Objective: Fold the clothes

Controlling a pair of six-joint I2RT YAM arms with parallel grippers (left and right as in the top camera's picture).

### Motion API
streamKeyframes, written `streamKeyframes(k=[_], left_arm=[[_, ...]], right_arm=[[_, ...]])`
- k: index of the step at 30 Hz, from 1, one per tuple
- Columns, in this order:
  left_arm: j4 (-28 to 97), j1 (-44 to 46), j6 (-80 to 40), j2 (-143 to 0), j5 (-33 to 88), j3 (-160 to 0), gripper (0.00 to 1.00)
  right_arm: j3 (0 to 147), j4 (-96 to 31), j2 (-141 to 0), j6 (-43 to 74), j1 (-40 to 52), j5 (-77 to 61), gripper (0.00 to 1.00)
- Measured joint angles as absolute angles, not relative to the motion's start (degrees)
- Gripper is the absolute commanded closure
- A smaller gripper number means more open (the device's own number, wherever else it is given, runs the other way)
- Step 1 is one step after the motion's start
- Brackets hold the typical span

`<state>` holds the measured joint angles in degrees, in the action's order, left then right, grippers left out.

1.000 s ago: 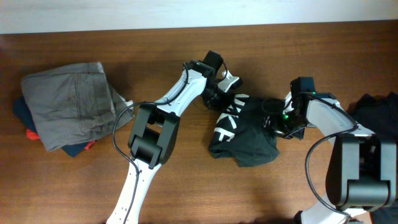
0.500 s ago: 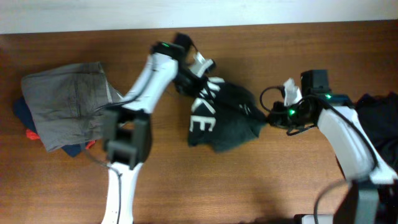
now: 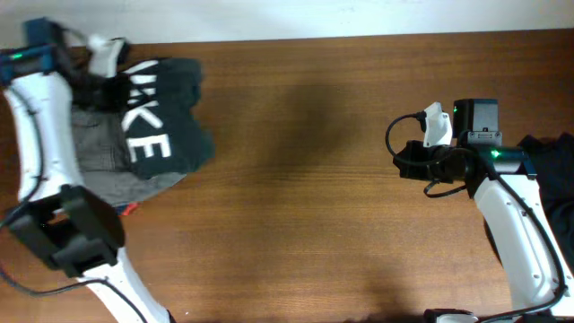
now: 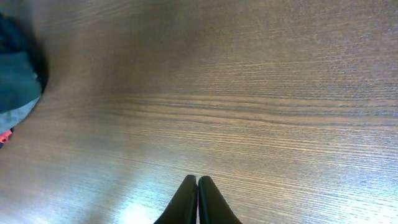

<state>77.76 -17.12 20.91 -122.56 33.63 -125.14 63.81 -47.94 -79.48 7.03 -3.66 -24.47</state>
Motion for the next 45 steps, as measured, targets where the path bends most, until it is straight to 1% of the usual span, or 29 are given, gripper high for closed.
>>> streamKeyframes(k=[2, 3, 4, 5, 7, 8, 9, 10, 12, 13, 14, 21, 24, 25, 27, 29, 32, 35, 36, 37, 38, 39, 40, 41, 43, 44, 45], left_arm=[[79.2, -21.8, 21.7, -122.6, 33.5, -125.1, 1.0], [79.1, -23.6, 21.8, -122.6, 33.3, -125.1, 0.97], [79.0, -26.8, 21.9, -122.6, 32.7, -125.1, 0.93], [78.8, -29.2, 22.0, -122.6, 32.0, -125.1, 0.87], [78.3, -32.3, 22.1, -122.6, 30.6, -125.1, 0.78], [78.0, -33.8, 22.0, -122.6, 29.9, -125.0, 0.68], [77.6, -35.2, 21.8, -122.6, 29.3, -124.7, 0.52], [77.3, -36.4, 21.1, -122.6, 28.8, -124.6, 0.38], [76.9, -38.3, 20.1, -122.6, 27.8, -124.3, 0.19], [76.9, -39.1, 19.2, -122.6, 27.4, -124.3, 0.07], [76.9, -39.9, 18.2, -122.6, 27.3, -124.3, 0.02], [77.0, -44.4, 14.4, -122.5, 27.6, -124.3, 0.01], [77.1, -46.2, 14.0, -121.6, 30.7, -124.3, 0.08], [77.5, -46.7, 14.3, -120.8, 32.5, -124.3, 0.1], [78.8, -47.1, 15.6, -118.4, 35.8, -124.2, 0.11], [80.2, -46.4, 17.8, -114.7, 39.2, -124.1, 0.11], [81.1, -42.3, 21.4, -107.5, 41.5, -124.1, 0.11], [81.2, -34.0, 24.2, -99.4, 40.7, -124.1, 0.11], [81.3, -29.9, 24.8, -96.3, 39.0, -124.1, 0.01], [81.4, -26.5, 25.3, -93.8, 37.5, -124.1, 0.01], [81.6, -22.7, 25.6, -91.3, 35.6, -124.1, 0.01], [81.9, -18.7, 26.0, -88.7, 33.2, -124.1, 0.01], [82.1, -15.1, 25.8, -86.4, 30.9, -124.1, 0.01], [82.5, -12.1, 25.7, -84.6, 28.8, -124.1, 0.01], [83.6, -6.7, 24.8, -81.4, 24.7, -124.2, 0.01], [84.6, -4.6, 24.1, -80.2, 22.6, -124.2, 0.01], [86.1, -2.2, 23.0, -78.8, 20.2, -124.2, 0.01]], right_arm=[[63.8, -48.0, -79.5, 7.0, -3.7, -24.4, 0.92], [63.8, -48.0, -79.5, 7.0, -3.7, -24.4, 0.92], [63.8, -48.0, -79.5, 7.0, -3.7, -24.3, 0.92], [63.8, -48.0, -79.5, 7.0, -3.7, -24.3, 0.92], [63.8, -47.9, -79.5, 7.1, -3.7, -24.3, 0.92], [63.8, -47.9, -79.5, 7.0, -3.7, -24.3, 0.92], [63.8, -47.8, -79.5, 7.0, -3.7, -24.3, 0.92], [63.8, -47.6, -79.5, 7.0, -3.7, -24.3, 0.92], [63.8, -47.5, -79.5, 7.1, -3.7, -23.8, 0.92], [63.8, -47.5, -79.5, 7.0, -3.7, -23.6, 0.92], [63.8, -47.5, -79.5, 7.1, -3.7, -23.4, 0.92], [63.8, -47.9, -79.5, 7.0, -3.7, -23.0, 0.92], [63.8, -48.1, -79.5, 7.0, -3.7, -23.0, 0.91], [63.8, -48.0, -79.5, 7.0, -3.7, -23.0, 0.88], [63.8, -48.1, -79.5, 7.0, -3.7, -23.5, 0.86], [64.3, -48.3, -79.5, 6.8, -3.7, -24.3, 0.81], [67.8, -48.6, -79.5, 6.9, -3.7, -26.6, 0.81], [73.2, -49.1, -79.3, 6.9, -3.6, -28.8, 0.81], [75.3, -49.6, -79.1, 6.8, -3.5, -29.4, 0.81], [77.5, -50.3, -78.6, 6.5, -3.3, -29.8, 0.8], [79.2, -50.9, -78.0, 6.2, -3.0, -30.1, 0.77], [80.9, -51.4, -77.0, 5.6, -2.5, -30.3, 0.72], [82.2, -52.0, -76.1, 5.0, -2.0, -30.5, 0.66], [83.7, -52.6, -74.6, 4.4, -1.4, -30.8, 0.58], [86.0, -53.4, -71.5, 3.0, -0.6, -31.3, 0.27], [86.7, -53.7, -69.8, 2.7, -0.4, -31.5, 0.01], [87.3, -53.8, -67.4, 2.1, -0.3, -31.6, 0.01]])
